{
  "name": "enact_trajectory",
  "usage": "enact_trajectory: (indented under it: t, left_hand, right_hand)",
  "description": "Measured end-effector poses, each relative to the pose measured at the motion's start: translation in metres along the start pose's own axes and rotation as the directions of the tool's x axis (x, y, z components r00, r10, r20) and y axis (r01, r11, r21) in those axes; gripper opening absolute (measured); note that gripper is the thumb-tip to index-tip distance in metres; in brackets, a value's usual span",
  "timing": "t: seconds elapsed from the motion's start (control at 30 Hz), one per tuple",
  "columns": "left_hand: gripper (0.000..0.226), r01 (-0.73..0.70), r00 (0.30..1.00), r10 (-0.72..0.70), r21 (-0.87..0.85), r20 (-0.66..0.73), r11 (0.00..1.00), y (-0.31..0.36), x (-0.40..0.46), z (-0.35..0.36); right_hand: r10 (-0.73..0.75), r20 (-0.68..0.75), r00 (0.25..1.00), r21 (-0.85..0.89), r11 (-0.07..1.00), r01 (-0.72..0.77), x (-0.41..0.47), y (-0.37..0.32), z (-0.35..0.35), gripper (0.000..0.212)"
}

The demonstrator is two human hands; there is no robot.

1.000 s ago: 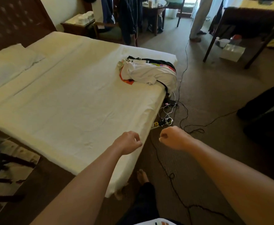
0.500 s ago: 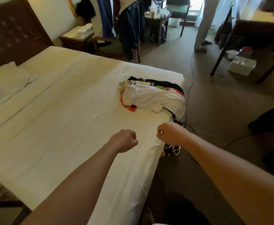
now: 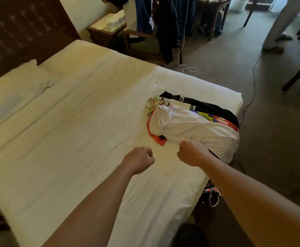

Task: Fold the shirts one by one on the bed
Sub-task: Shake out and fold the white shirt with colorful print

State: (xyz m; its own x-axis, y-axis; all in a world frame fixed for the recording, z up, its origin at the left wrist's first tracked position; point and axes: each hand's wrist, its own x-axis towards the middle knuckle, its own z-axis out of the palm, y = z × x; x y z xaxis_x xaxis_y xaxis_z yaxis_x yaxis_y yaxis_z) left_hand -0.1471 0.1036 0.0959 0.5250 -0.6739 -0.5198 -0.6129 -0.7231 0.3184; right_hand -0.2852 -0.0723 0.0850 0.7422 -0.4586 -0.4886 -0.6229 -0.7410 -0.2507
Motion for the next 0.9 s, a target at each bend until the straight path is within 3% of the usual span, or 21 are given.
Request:
enact_trajectory:
  t: [0.13,0.3,0.67,0.77,0.9]
  left_hand:
    - [0.030,0.063,0.997,-0.062,-0.031,0.035,0.998,-0.005,0.067,-0.007]
    - [0.025,0.158,0.987,-0.151,-0.113,0.062,0.981,-0.029,0.147,-0.011]
    - [0.025,0.334,0.943,-0.319,-0.301,0.098,0.893,-0.093,0.246,0.059]
    - [0.027,0.370,0.929,-0.347,-0.296,0.129,0.881,-0.107,0.254,0.075]
    - [0.024,0.410,0.912,-0.383,-0.312,0.147,0.857,-0.114,0.252,0.075]
  right_hand:
    - [0.007,0.059,0.998,0.034,0.999,-0.009,0.086,0.010,-0.003,0.024]
    - [0.024,0.165,0.986,0.102,0.994,-0.041,0.187,0.009,0.009,0.039]
    - [0.221,0.071,0.973,0.098,0.969,-0.228,0.333,0.003,0.108,0.056]
    - [0.276,0.038,0.960,0.093,0.956,-0.278,0.350,0.011,0.123,0.041]
    - [0.236,0.026,0.971,0.172,0.956,-0.237,0.354,0.016,0.122,0.029]
